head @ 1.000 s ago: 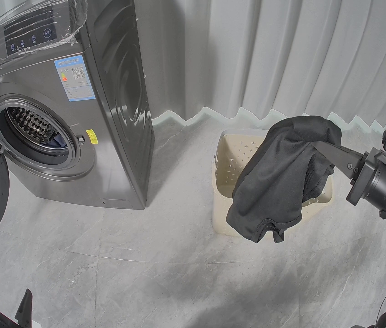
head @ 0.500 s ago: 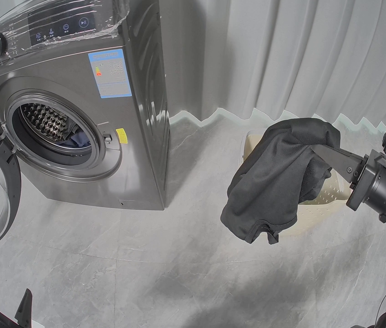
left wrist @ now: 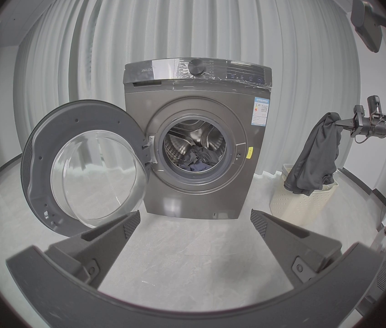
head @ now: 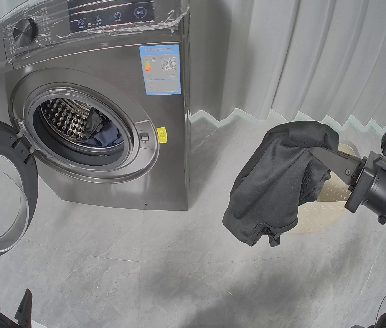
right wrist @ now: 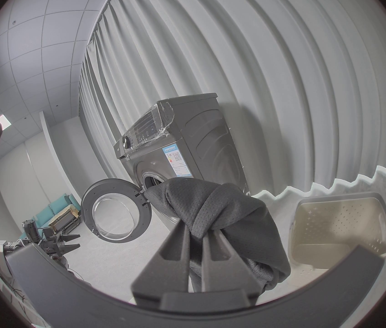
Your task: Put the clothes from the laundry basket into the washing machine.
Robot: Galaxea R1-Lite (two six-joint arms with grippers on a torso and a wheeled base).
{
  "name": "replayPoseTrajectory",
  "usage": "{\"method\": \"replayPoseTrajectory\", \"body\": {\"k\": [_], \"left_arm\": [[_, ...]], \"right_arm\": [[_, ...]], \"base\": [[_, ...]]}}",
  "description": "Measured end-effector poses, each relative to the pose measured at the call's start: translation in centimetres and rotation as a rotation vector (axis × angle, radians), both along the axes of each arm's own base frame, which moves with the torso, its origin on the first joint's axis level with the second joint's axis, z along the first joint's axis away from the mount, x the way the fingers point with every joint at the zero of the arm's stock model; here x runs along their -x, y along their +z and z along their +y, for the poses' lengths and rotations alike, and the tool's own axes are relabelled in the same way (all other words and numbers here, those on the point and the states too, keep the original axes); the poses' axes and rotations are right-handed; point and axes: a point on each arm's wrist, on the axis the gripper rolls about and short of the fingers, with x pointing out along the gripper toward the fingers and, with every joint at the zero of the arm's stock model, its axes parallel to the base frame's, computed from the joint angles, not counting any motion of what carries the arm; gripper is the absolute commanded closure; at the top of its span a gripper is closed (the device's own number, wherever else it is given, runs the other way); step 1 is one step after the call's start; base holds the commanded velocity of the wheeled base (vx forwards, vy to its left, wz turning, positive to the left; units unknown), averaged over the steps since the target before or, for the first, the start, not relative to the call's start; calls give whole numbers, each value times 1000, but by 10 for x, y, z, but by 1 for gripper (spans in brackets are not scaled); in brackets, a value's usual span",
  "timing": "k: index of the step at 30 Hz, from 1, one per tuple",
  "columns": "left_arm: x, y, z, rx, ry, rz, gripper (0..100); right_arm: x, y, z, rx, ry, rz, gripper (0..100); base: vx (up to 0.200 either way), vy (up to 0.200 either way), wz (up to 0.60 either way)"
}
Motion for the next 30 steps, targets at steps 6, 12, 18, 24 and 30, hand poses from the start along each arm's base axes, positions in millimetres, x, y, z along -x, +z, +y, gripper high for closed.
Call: {"method": "replayPoseTrajectory", "body": {"k": [6, 12, 18, 24, 30], "left_arm": [[0, 0, 0, 0, 1, 0, 0], [0, 0, 0, 0, 2, 0, 0], [0, 0, 0, -1, 1, 0, 0], [0, 0, 0, -1, 2, 0, 0], [0, 0, 0, -1, 3, 0, 0]], "right_arm": [[0, -1, 1, 1, 3, 1, 100], [0, -2, 1, 6, 3, 8, 100], [-1, -4, 1, 10, 3, 14, 100], [-2, -7, 2, 15, 3, 20, 100], [-2, -7, 2, 17, 3, 23, 100]], "base": [[0, 200, 0], [0, 200, 0], [0, 100, 0], [-100, 0, 0], [-100, 0, 0]]}}
